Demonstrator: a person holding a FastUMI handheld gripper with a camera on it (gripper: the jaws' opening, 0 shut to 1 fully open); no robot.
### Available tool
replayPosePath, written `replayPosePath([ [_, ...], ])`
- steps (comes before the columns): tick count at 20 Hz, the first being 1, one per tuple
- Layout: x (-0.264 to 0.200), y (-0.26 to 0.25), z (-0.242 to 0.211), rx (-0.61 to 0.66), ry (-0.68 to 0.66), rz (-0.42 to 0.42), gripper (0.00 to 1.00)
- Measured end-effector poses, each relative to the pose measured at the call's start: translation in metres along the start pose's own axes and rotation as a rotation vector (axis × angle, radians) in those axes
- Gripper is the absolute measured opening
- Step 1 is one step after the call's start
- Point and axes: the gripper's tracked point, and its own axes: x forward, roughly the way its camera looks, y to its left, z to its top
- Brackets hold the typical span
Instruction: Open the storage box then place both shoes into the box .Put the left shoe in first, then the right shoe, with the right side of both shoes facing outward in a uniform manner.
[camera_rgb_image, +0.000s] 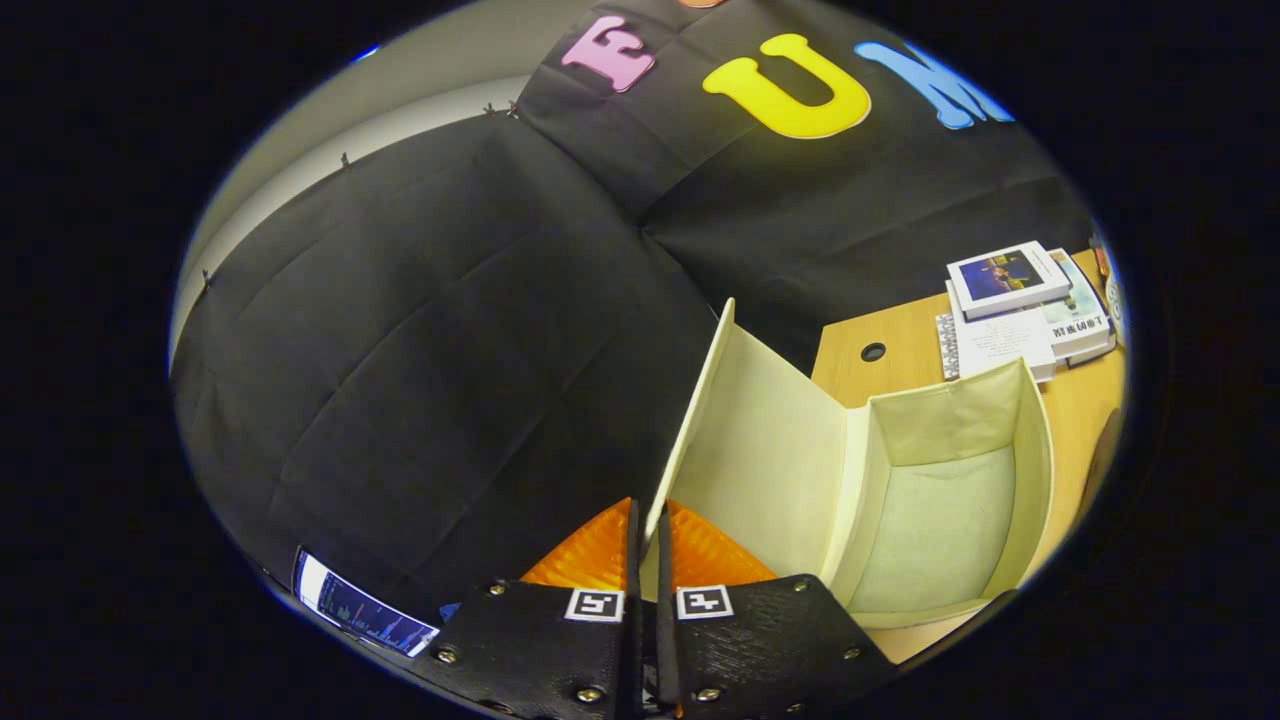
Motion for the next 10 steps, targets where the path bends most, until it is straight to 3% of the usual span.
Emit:
replayPosePath([
  [1,0.002,0.005,0.000,-0.020,0.005,0.016,0.10],
  [3,0.013,0.019,0.002,-0.042,-0.004,0.044,0.32],
  [4,0.016,0.021,0.002,-0.054,-0.004,0.043,0.49],
  [5,0.013,0.020,0.005,-0.067,-0.003,0.040,0.54],
  [8,0.009,0.005,0.012,-0.109,-0.031,0.003,0.94],
  [10,0.001,-0.011,0.021,-0.145,-0.059,-0.041,0.97],
])
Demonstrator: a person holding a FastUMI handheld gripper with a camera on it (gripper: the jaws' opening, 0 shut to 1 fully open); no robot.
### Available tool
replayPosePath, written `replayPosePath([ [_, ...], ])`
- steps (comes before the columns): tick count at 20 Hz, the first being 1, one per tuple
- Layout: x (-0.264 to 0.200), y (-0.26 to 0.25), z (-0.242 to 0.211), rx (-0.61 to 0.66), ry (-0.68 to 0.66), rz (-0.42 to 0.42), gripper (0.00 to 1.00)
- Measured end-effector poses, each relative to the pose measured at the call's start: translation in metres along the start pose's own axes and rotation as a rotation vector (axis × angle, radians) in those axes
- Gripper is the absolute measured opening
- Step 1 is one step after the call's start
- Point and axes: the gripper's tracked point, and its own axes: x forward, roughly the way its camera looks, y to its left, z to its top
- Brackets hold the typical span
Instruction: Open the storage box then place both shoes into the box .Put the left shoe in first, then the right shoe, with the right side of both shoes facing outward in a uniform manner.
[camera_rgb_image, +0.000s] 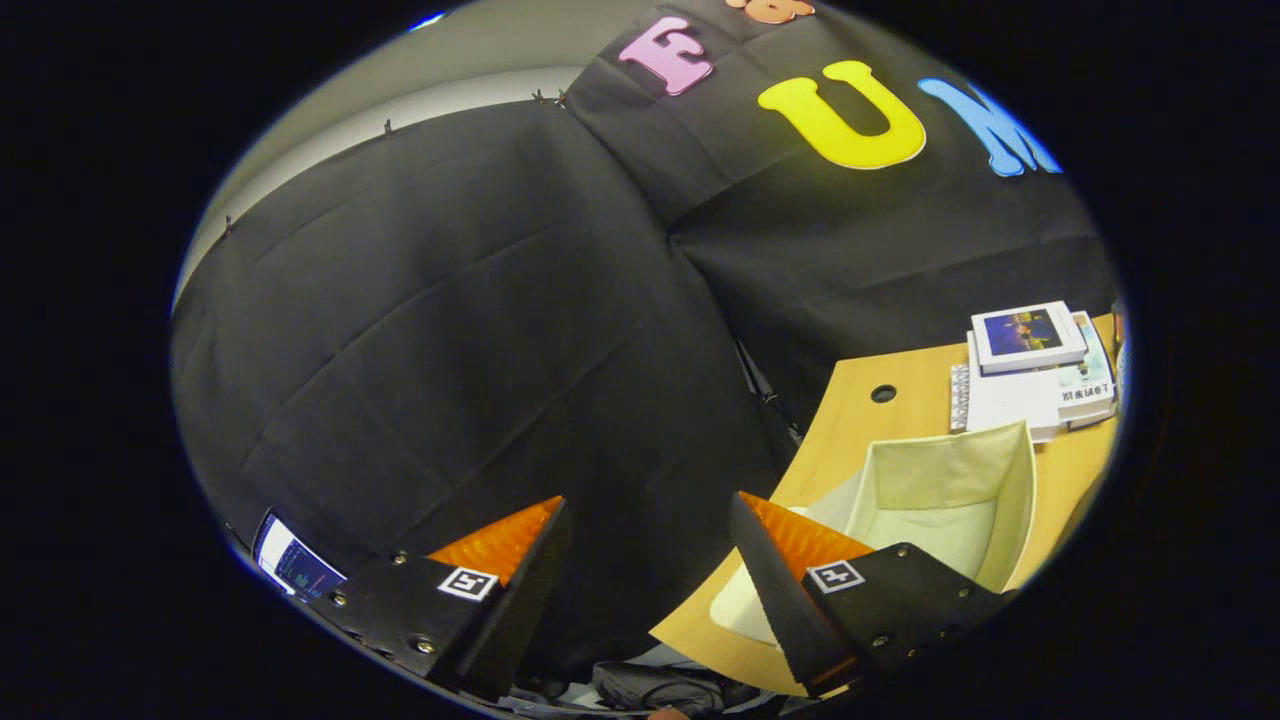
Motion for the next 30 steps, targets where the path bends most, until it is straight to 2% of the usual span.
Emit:
replayPosePath([
  [8,-0.062,-0.082,0.024,-0.166,-0.069,-0.219,0.97],
  [19,-0.148,-0.209,0.032,-0.126,-0.091,-0.465,0.97],
  [23,-0.174,-0.258,0.015,-0.117,-0.057,-0.561,0.97],
  [30,-0.205,-0.325,-0.022,-0.047,-0.015,-0.659,0.97],
])
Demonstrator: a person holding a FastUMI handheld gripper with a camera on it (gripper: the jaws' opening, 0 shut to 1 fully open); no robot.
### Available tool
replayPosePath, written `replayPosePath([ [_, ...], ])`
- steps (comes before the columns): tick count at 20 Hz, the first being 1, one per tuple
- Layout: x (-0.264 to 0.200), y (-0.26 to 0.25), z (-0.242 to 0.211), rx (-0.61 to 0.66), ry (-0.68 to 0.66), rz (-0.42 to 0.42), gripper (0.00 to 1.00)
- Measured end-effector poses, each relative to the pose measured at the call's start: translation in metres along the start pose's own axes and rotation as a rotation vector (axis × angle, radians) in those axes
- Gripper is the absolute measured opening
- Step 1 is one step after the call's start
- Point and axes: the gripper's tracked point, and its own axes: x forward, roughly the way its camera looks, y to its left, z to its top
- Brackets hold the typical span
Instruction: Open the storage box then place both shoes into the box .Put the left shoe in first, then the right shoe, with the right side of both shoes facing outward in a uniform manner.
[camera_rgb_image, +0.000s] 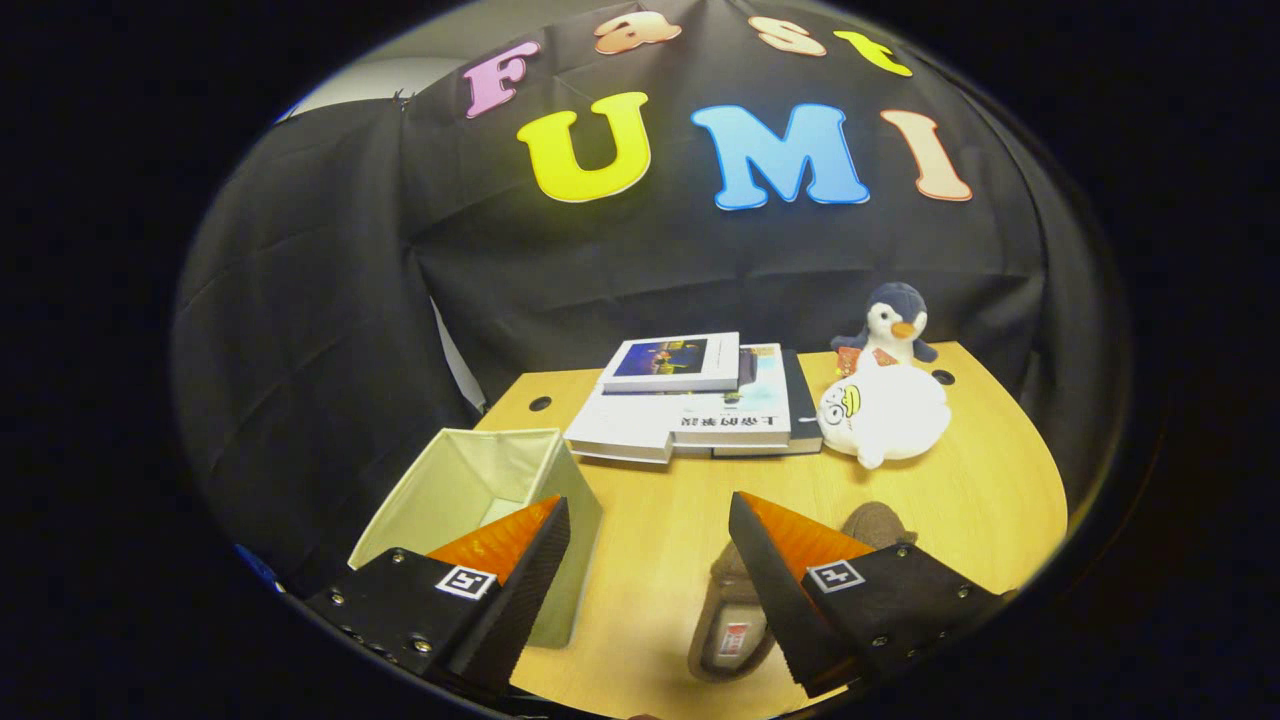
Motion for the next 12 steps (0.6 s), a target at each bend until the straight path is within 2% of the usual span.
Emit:
replayPosePath([
  [12,0.019,-0.073,-0.074,0.074,0.147,-0.100,0.98],
])
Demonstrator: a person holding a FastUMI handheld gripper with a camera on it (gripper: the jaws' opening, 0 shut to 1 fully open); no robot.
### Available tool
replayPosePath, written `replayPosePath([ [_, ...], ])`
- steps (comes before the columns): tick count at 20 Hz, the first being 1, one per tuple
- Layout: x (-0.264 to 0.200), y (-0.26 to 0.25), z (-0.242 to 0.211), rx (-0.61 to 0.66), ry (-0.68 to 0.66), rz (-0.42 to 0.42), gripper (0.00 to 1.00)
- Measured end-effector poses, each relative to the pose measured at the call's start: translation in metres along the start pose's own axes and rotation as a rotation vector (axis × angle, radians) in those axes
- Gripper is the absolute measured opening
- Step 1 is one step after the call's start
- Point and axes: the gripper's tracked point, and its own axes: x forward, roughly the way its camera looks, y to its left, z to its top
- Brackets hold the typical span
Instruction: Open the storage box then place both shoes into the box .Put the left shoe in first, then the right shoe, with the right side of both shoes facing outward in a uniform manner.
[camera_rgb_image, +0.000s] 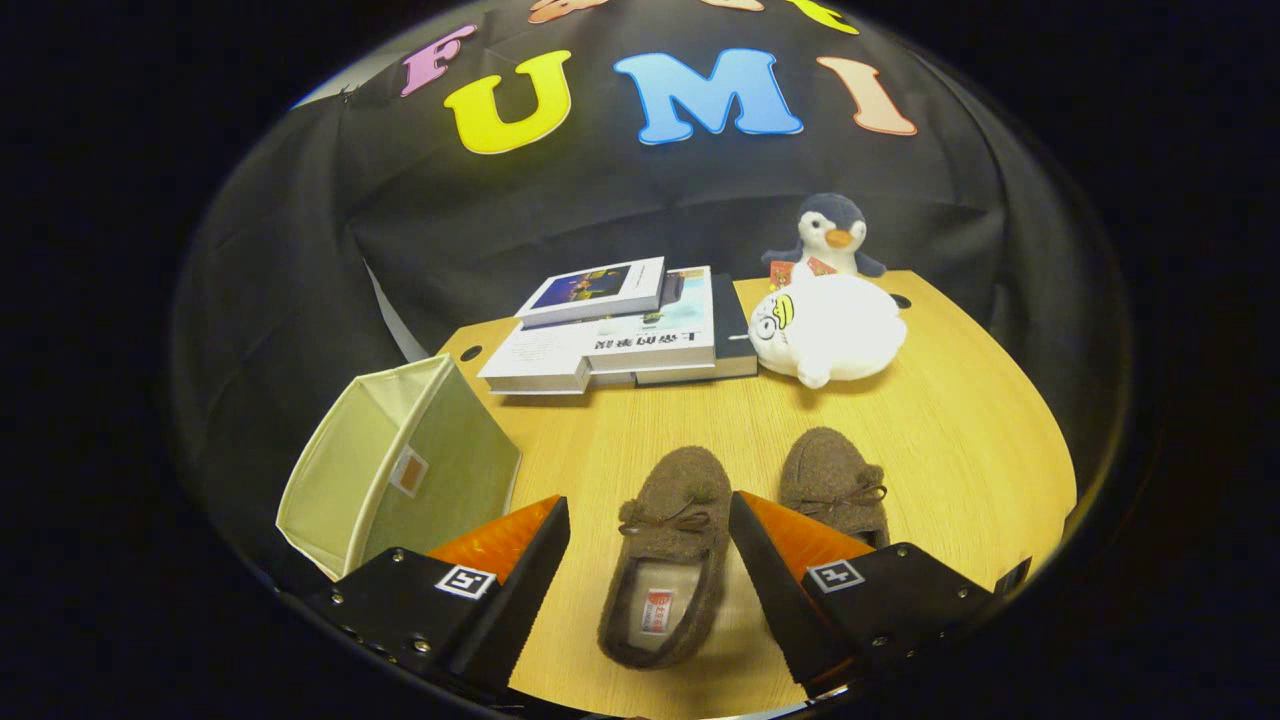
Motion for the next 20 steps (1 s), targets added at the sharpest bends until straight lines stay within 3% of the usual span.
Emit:
replayPosePath([
  [10,0.029,-0.030,-0.054,0.009,0.134,-0.041,0.98],
  [20,0.042,-0.035,-0.076,-0.016,0.206,-0.049,0.87],
])
